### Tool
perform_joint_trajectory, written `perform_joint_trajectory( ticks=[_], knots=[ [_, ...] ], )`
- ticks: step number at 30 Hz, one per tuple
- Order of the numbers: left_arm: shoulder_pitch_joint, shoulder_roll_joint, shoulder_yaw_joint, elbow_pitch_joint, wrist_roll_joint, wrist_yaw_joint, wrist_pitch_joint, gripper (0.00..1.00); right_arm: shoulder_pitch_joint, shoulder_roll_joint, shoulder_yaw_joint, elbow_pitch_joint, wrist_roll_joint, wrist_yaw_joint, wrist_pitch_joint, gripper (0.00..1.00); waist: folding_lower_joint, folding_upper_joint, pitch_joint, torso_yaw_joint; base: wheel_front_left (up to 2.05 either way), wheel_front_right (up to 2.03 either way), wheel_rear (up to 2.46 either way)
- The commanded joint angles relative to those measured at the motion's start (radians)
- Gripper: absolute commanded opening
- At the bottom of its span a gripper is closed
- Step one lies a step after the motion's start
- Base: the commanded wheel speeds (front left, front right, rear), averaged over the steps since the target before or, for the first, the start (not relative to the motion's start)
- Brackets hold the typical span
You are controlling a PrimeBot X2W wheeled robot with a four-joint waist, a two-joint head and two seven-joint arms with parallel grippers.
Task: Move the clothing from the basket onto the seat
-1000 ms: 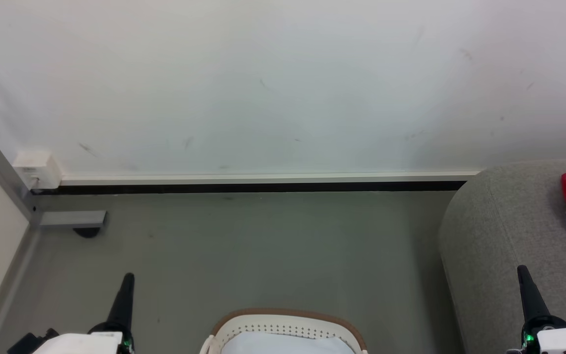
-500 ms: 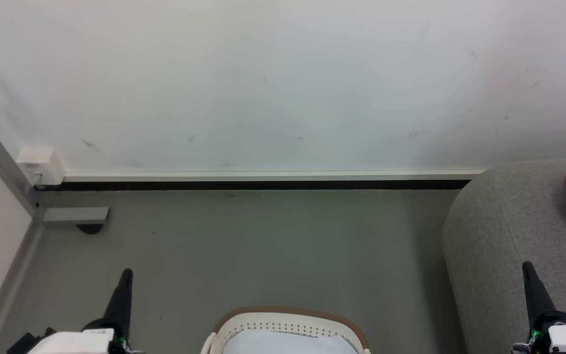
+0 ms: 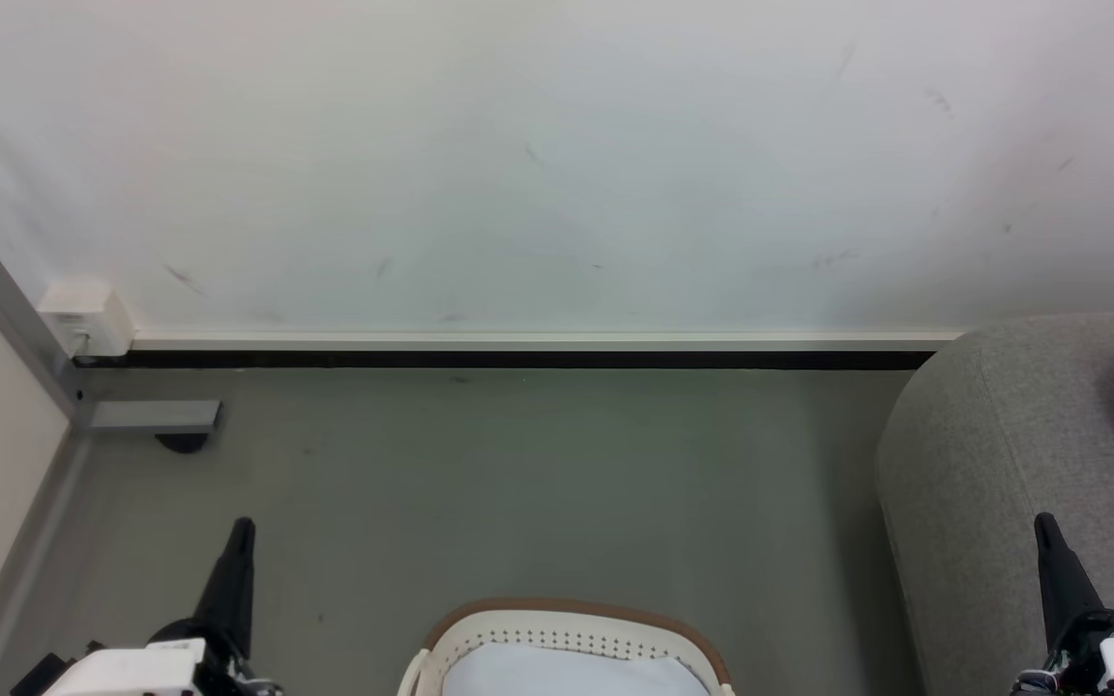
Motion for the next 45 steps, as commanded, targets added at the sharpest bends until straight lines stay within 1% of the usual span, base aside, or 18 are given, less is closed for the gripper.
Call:
perform_joint_trajectory(
  ticks=[1, 4, 45],
  knots=[
    [-0.012, 0.008, 0.005, -0.004, -0.021, -0.006, 0.008, 0.0, -0.016, -0.003, -0.008, 0.0, 0.017, -0.002, 0.007, 0.0, 0.0, 0.0, 0.001, 0.001, 0.0, 0.0, 0.0],
    [-0.012, 0.008, 0.007, -0.005, -0.037, -0.007, 0.012, 0.0, -0.017, -0.002, -0.012, 0.001, 0.033, -0.002, 0.011, 0.0, 0.0, 0.0, 0.002, 0.003, 0.0, 0.0, 0.0],
    [-0.011, 0.008, 0.006, -0.005, -0.037, -0.007, 0.012, 0.0, -0.016, 0.003, -0.019, 0.001, 0.021, -0.002, 0.018, 0.0, 0.0, 0.0, 0.002, 0.003, 0.0, 0.0, 0.0]
  ],
)
